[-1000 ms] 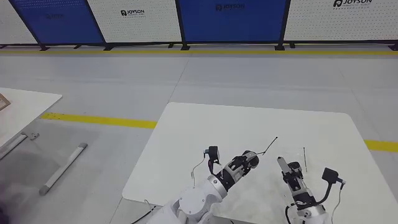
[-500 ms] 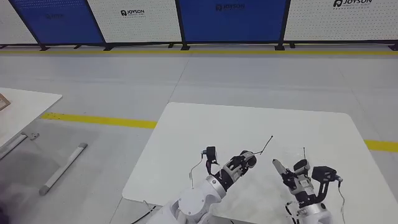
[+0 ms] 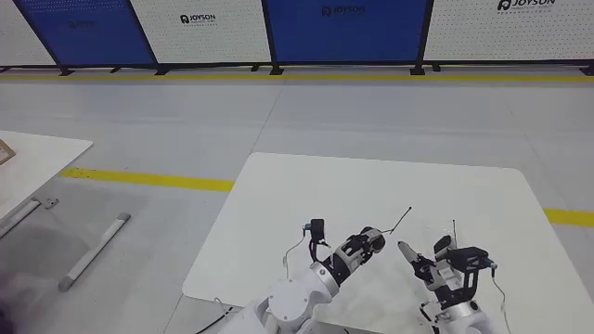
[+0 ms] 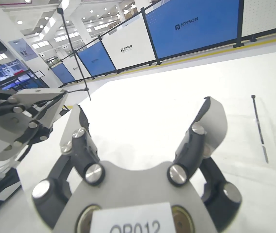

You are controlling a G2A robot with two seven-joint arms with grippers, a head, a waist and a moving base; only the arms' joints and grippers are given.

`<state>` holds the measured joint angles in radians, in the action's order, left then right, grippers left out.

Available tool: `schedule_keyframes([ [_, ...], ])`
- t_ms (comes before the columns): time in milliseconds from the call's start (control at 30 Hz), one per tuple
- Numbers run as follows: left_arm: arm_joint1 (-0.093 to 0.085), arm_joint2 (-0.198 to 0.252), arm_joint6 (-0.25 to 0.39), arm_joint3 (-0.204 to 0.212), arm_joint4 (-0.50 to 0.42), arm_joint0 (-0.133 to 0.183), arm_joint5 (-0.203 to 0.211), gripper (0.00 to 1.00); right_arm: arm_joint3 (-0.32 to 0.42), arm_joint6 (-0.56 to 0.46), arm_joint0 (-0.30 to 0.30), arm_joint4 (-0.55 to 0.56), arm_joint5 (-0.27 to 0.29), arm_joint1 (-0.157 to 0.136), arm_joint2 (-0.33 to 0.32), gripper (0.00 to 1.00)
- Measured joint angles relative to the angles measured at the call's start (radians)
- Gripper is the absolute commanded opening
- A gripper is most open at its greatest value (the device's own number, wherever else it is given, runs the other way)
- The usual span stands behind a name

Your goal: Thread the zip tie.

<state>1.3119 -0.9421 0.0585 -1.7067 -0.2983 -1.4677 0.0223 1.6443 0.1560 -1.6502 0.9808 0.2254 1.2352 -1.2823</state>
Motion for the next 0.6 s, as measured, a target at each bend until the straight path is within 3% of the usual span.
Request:
schedule_keyframes([
  [233, 0.0, 0.001, -0.001, 0.0, 0.001, 0.0, -0.002, 0.0, -0.004, -0.002, 0.002, 0.012, -0.005, 0.0, 0.0, 1.0],
  [367, -0.001, 0.01, -0.005, 0.003, 0.05, 0.005, 0.008, 0.0, -0.002, -0.075, 0.01, 0.012, 0.009, -0.001, 0.01, 1.0],
  [400, 0.0, 0.013, -0.007, 0.003, 0.054, 0.005, 0.009, 0.0, 0.0, -0.087, 0.011, 0.013, 0.01, -0.001, 0.01, 0.53],
  [433, 0.0, 0.014, -0.008, 0.004, 0.056, 0.005, 0.009, 0.0, 0.001, -0.096, 0.012, 0.015, 0.007, -0.001, 0.01, 0.45],
  [500, 0.001, 0.016, -0.011, 0.005, 0.06, 0.007, 0.01, 0.0, 0.004, -0.112, 0.014, 0.016, -0.003, -0.001, 0.013, 0.43],
  [600, 0.001, 0.02, -0.015, 0.009, 0.075, 0.009, 0.01, 0.0, 0.008, -0.13, 0.017, 0.014, 0.003, -0.001, 0.018, 0.31],
])
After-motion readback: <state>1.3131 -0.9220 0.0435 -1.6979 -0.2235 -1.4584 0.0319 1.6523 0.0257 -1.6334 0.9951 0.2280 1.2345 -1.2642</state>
